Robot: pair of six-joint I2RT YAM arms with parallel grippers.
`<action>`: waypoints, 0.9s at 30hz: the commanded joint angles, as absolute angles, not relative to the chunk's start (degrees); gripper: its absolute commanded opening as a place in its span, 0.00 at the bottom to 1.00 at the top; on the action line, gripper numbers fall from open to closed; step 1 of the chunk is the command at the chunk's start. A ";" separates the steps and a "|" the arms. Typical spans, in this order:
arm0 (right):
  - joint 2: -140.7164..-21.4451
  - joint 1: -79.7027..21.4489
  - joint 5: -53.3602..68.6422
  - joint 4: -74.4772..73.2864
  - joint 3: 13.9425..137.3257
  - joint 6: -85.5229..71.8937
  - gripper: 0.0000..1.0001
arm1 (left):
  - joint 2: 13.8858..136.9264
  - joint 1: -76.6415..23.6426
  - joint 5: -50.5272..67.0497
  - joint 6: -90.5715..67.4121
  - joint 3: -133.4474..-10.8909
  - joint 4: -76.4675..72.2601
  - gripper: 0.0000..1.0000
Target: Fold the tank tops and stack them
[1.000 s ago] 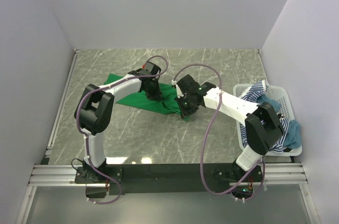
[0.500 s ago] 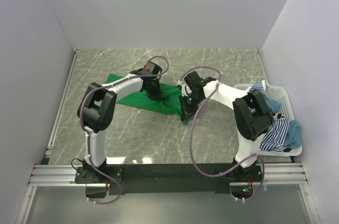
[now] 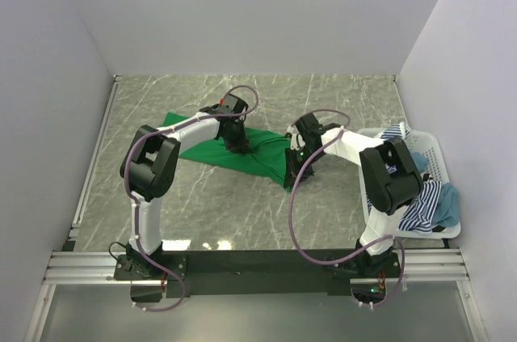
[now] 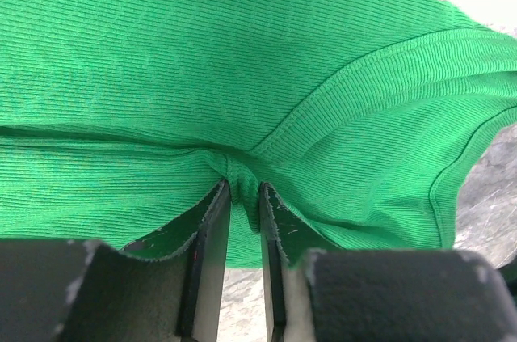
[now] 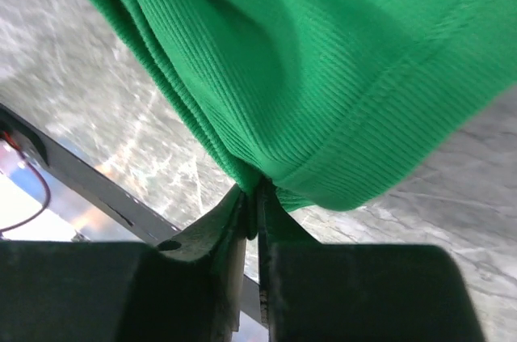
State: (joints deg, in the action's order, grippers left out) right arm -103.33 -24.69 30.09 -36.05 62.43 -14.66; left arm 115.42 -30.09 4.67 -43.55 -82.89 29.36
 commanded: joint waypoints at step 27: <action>-95.45 -22.24 20.05 -32.34 58.80 -23.90 0.38 | 105.21 -26.64 7.83 -40.34 -83.33 25.13 0.65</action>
State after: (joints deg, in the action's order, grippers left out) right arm -97.84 -22.57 23.24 -32.93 59.40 -22.74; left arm 109.56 -28.95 7.92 -40.95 -82.89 26.79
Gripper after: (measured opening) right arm 0.373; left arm 0.650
